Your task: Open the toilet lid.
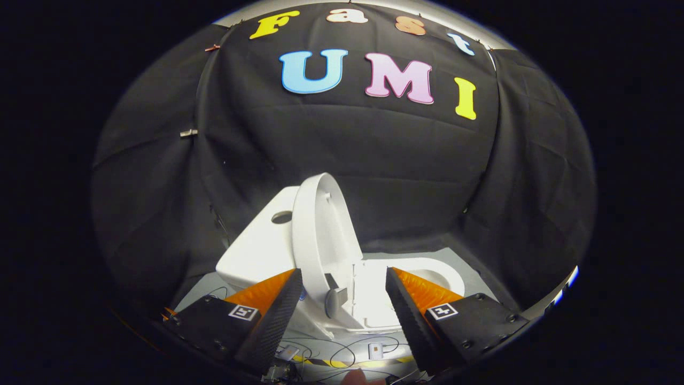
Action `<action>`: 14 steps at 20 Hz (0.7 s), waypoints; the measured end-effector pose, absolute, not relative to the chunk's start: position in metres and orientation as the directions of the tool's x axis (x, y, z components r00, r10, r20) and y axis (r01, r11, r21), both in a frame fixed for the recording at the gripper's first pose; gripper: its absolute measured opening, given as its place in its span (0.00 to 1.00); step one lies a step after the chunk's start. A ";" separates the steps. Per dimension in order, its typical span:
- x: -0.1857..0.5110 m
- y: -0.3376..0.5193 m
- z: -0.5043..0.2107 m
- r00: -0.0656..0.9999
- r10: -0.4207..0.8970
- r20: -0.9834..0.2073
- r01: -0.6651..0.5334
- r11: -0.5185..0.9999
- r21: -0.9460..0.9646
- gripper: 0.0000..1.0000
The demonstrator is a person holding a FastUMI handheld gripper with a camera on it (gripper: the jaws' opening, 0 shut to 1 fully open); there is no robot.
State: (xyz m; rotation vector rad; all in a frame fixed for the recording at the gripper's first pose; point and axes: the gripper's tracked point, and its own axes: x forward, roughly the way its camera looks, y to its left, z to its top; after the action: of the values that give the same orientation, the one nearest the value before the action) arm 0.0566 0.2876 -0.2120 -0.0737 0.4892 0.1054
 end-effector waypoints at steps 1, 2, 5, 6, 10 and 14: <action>0.057 0.283 -0.199 0.889 0.083 -0.450 -0.115 0.992 -0.043 0.99; 0.059 0.278 -0.185 0.901 0.083 -0.427 -0.112 0.993 -0.043 0.99; 0.059 0.263 -0.149 0.924 0.088 -0.372 -0.110 0.993 -0.037 0.99; 0.058 0.257 -0.140 0.930 0.093 -0.355 -0.111 0.993 -0.030 0.98; 0.048 0.238 -0.094 0.952 0.118 -0.281 -0.124 0.992 -0.003 0.99; 0.040 0.208 -0.056 0.971 0.105 -0.216 -0.109 0.994 -0.008 0.98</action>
State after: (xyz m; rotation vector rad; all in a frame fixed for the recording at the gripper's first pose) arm 0.0398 0.2085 -0.0565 -0.0201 0.2167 0.1081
